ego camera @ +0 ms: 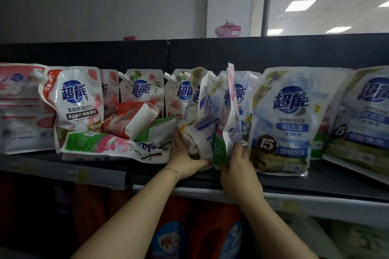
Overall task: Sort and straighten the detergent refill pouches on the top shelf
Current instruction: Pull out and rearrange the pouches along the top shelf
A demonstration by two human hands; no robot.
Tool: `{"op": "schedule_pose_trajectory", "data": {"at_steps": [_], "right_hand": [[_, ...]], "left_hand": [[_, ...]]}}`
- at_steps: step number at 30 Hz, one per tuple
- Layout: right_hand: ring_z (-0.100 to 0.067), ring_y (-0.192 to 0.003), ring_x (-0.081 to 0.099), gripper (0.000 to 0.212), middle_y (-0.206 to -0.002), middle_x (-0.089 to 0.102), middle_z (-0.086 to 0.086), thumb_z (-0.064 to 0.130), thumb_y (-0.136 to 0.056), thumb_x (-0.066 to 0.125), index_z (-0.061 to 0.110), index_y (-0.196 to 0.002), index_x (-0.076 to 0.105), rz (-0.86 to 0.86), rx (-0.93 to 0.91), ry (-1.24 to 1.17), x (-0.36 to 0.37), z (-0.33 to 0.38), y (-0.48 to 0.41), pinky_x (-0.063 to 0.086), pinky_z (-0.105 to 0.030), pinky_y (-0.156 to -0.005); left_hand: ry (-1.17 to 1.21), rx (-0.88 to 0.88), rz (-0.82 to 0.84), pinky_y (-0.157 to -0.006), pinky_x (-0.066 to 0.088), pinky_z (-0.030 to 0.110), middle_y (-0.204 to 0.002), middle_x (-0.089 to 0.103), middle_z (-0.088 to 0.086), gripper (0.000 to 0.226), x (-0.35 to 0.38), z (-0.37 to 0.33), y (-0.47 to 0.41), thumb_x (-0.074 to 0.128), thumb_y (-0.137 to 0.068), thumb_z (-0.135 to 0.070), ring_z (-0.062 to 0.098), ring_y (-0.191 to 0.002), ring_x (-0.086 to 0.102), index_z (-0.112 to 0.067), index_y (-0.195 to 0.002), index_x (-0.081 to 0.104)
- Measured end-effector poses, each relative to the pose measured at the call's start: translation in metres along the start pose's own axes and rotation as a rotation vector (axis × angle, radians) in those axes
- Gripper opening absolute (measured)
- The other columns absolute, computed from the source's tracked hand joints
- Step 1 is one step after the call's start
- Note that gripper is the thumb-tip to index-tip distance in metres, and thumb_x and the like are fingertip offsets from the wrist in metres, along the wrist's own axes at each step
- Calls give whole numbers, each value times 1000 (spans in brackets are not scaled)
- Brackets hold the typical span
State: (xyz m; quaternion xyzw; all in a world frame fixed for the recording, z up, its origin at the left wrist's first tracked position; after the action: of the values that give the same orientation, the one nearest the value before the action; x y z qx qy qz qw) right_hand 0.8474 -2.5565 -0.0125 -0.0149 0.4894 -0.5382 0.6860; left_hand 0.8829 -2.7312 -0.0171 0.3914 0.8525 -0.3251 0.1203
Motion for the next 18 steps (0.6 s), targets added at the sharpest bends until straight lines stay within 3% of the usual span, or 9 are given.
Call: {"op": "schedule_pose_trajectory", "data": {"at_steps": [11,15,18], "right_hand": [[-37,-121,45,54,-136,35,-14,13,-91,55,13,-134,23,8,35,0,-2,3,1,45,-45,-91],[-36,-121,43,57,-132,36,-11,16,-84,61,16,-129,25,21,41,-27,-3,3,-1,45,-47,-94],[-36,-118,44,58,-130,38,-12,24,-81,65,15,-125,29,20,46,-46,-4,3,1,44,-45,-92]], "left_hand": [[-17,-90,20,-115,30,43,-156,20,-5,158,-3,5,-2,78,-24,-82,17,-143,25,-33,-152,0],[-42,-48,79,-115,31,43,-155,23,-2,152,-3,2,0,75,-28,-84,17,-142,27,-33,-152,3],[-128,-69,169,-117,26,44,-159,7,-1,158,-9,-3,2,70,-30,-89,21,-146,16,-27,-152,-9]]}}
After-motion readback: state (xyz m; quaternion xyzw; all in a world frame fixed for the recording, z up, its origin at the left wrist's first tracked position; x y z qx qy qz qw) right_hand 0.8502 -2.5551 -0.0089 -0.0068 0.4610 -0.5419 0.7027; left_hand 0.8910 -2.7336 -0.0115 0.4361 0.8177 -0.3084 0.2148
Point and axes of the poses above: each hand's wrist, its own y-axis away from the middle knuckle, its own x-axis out of the palm, z = x × y, the point moved 3 cm from there along -y, towards the middle knuckle
